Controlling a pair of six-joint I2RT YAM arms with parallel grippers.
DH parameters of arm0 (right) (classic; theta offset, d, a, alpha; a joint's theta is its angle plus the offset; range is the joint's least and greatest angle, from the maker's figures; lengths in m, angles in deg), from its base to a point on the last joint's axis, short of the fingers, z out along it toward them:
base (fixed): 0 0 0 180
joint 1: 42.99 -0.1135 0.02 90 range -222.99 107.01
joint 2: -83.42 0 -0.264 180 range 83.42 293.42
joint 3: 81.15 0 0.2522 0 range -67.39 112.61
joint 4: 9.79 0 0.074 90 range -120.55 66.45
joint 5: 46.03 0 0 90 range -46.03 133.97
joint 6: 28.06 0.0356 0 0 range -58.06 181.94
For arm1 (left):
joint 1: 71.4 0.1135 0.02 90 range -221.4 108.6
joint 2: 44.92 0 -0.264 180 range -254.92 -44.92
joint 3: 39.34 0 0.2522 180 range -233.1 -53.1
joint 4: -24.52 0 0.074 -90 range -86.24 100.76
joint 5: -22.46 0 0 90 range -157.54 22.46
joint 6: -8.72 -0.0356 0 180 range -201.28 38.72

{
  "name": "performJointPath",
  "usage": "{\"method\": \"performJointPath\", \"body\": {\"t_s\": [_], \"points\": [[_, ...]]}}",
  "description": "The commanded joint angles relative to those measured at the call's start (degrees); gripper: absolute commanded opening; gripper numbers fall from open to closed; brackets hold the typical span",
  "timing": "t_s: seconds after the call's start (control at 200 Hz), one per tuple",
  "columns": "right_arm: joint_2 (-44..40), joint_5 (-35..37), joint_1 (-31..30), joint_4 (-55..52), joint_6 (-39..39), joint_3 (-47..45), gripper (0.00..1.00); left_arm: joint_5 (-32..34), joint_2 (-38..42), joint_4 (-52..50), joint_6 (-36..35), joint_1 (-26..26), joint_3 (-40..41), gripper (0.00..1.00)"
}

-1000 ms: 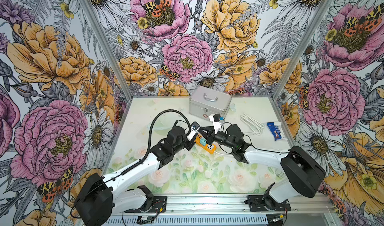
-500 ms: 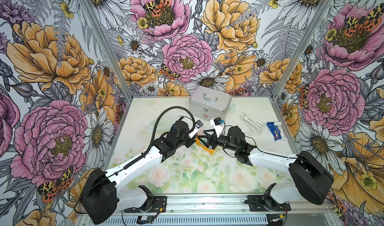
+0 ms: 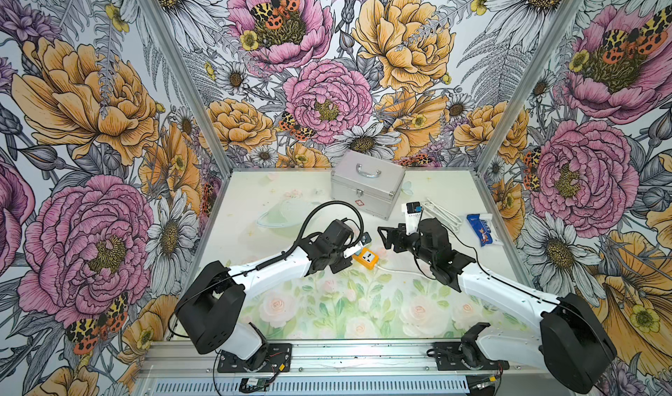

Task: Charge the electric toothbrush
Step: Place the electric toothbrush at the center of the board.

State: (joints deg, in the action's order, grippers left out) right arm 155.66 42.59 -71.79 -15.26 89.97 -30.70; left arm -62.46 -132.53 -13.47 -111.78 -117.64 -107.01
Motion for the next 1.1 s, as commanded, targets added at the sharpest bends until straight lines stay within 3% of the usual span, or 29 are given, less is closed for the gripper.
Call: {"method": "performJointPath", "body": {"t_s": [0.0, 0.27, 0.33, 0.485, 0.5, 0.52, 0.535, 0.691, 0.901, 1.096], "points": [[4.83, 4.07, 3.41, -5.31, 3.52, 2.49, 0.94, -0.69, -2.77, -3.01, -2.62, -1.54, -2.79, 0.00], [9.75, 5.58, 6.49, -5.10, 2.92, 3.08, 0.98, -1.85, -10.79, -4.49, -2.97, -3.68, -5.69, 0.00], [9.68, 5.90, 6.73, -5.04, 2.50, 3.00, 0.99, -1.76, -12.68, -4.89, -2.98, -4.12, -6.30, 0.06], [9.41, 5.86, 7.46, -5.76, 1.81, 3.29, 1.00, -1.30, -16.13, -5.41, -2.63, -5.07, -7.94, 0.45], [9.36, 5.85, 7.56, -5.89, 1.69, 3.37, 1.00, -1.30, -16.17, -5.51, -2.63, -5.09, -8.04, 0.58], [9.25, 5.79, 7.69, -6.03, 1.47, 3.46, 1.00, -1.18, -16.12, -5.48, -2.63, -5.10, -8.12, 0.93], [9.19, 5.82, 7.77, -6.15, 1.22, 3.52, 1.00, -1.09, -16.17, -5.49, -2.64, -5.09, -8.21, 0.98], [6.96, 6.35, 8.58, -9.07, -3.42, 4.30, 0.99, 0.98, -14.41, -6.21, -2.63, -5.59, -8.75, 0.99], [0.66, 9.86, 11.40, -12.71, -10.36, 3.53, 1.00, -2.12, -3.99, -8.83, 0.29, -6.17, -8.56, 0.99], [-3.19, 18.63, 17.36, -14.41, -15.53, 2.02, 1.00, 3.25, 8.86, -8.90, 10.30, -3.38, -6.49, 0.99]]}}
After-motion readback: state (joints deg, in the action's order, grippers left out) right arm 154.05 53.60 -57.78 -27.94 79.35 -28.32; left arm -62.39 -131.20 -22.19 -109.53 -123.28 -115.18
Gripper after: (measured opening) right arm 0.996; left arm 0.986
